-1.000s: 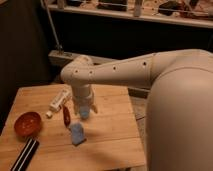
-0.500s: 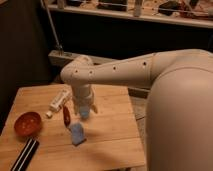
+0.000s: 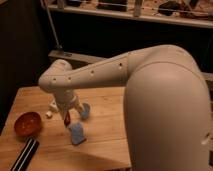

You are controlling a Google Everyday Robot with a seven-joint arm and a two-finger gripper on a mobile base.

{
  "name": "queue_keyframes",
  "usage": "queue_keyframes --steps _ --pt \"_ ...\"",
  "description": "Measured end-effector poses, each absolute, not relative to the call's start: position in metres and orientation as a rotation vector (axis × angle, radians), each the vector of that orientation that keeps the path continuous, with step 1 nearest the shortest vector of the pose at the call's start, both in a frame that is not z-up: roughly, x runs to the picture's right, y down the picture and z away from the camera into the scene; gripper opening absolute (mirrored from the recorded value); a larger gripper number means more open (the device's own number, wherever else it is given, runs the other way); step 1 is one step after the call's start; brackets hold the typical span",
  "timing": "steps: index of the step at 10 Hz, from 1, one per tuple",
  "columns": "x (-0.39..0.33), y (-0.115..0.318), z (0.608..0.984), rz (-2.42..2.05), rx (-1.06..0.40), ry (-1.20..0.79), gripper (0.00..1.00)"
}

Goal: Place the eraser on the white sponge

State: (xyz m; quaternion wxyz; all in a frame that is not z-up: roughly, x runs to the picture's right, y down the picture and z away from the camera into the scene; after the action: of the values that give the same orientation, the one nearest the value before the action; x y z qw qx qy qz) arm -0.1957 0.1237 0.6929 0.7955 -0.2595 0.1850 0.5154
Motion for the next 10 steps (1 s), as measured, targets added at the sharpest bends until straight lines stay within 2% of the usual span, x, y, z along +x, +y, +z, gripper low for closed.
queue_keyframes --steps 1,5,10 --pt "-0.238 0.145 0.679 0.970 -0.575 0.351 0.65" --pt "-0.314 0.197 0.644 0.636 -0.638 0.237 0.65" --pt "-0.357 0.223 0.620 0.381 -0.716 0.085 0.65"
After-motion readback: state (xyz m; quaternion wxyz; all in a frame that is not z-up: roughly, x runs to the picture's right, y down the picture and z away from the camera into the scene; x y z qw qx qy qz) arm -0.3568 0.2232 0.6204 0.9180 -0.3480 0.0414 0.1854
